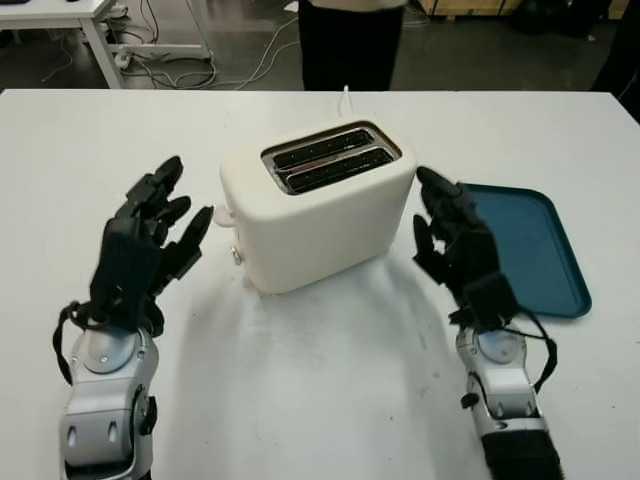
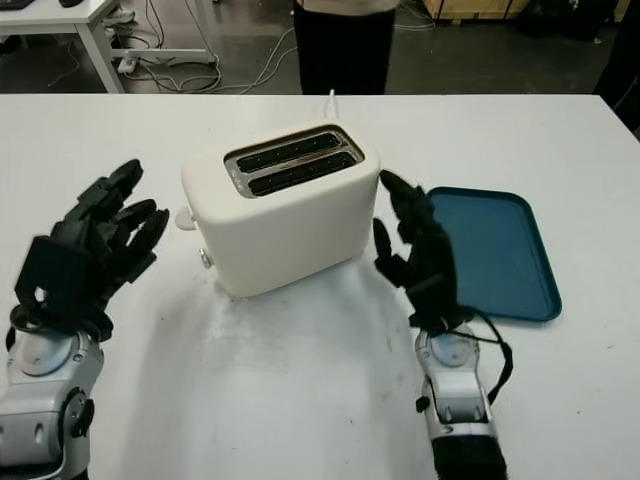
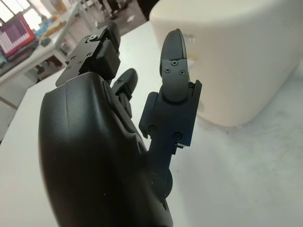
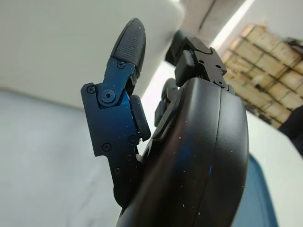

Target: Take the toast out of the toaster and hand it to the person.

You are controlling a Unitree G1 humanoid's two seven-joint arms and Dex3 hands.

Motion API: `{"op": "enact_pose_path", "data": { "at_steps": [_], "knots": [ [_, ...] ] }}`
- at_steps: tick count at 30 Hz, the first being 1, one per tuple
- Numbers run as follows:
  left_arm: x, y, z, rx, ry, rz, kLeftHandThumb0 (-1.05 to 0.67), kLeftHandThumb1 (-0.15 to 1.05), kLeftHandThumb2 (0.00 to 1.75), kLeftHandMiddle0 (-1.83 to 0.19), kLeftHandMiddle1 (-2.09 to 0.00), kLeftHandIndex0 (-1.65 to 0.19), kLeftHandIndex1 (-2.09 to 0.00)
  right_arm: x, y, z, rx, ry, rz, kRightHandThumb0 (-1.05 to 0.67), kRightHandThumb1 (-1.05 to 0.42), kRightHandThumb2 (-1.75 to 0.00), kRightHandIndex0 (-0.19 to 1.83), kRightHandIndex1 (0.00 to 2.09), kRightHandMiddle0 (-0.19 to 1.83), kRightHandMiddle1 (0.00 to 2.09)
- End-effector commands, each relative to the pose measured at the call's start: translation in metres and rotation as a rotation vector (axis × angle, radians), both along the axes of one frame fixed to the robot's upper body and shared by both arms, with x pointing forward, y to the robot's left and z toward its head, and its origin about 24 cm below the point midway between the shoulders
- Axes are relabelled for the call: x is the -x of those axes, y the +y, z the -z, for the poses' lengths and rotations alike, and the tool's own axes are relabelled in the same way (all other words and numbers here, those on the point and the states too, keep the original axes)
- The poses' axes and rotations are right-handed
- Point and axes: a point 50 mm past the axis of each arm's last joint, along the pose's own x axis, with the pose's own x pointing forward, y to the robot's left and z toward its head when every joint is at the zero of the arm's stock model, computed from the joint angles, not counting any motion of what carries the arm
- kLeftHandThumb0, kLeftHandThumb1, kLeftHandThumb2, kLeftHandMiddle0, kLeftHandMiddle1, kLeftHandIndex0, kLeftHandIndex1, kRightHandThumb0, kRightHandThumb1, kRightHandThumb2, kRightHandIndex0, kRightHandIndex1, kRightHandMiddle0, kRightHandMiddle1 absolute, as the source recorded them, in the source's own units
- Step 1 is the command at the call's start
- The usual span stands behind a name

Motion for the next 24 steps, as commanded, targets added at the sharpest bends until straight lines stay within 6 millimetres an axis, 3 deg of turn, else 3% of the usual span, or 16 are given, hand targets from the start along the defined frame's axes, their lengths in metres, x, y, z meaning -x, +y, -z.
{"op": "enact_pose_path", "data": {
  "at_steps": [1,7,9,14,18,24],
  "knots": [
    [0.001,-0.004,0.012,-0.024,0.015,-0.017,-0.5,0.92,0.44,-0.08,-0.71,-0.35,-0.02,0.01,0.007,0.008,-0.022,0.021,-0.009,-0.73,-0.92,-0.72,0.15,0.01,0.11,0.1],
    [0.007,-0.016,0.03,0.064,0.051,-0.068,-0.39,0.92,0.5,-0.02,-0.6,-0.26,0.0,0.021,0.02,0.028,-0.103,0.071,-0.021,-0.7,-0.92,-0.74,0.19,0.03,0.16,0.08],
    [0.006,-0.018,0.034,0.066,0.056,-0.078,-0.42,0.92,0.52,-0.02,-0.58,-0.26,0.0,0.021,0.022,0.032,-0.134,0.08,-0.018,-0.66,-0.92,-0.73,0.19,0.02,0.15,0.06],
    [0.007,-0.023,0.045,0.082,0.055,-0.077,-0.47,0.92,0.53,-0.05,-0.58,-0.26,-0.01,0.024,0.022,0.014,-0.16,0.063,0.002,-0.65,-0.92,-0.71,0.15,0.0,0.12,0.03],
    [0.009,-0.028,0.057,0.044,0.06,-0.068,-0.55,0.92,0.53,-0.08,-0.67,-0.31,-0.03,0.023,0.018,0.02,-0.18,0.082,0.039,-0.6,-0.92,-0.69,0.15,0.0,0.13,0.03],
    [0.013,-0.029,0.056,0.031,0.049,-0.087,-0.56,0.92,0.55,-0.06,-0.71,-0.31,-0.03,0.023,0.019,0.014,-0.198,0.07,0.07,-0.52,-0.92,-0.68,0.15,0.01,0.14,0.02]
  ]
}}
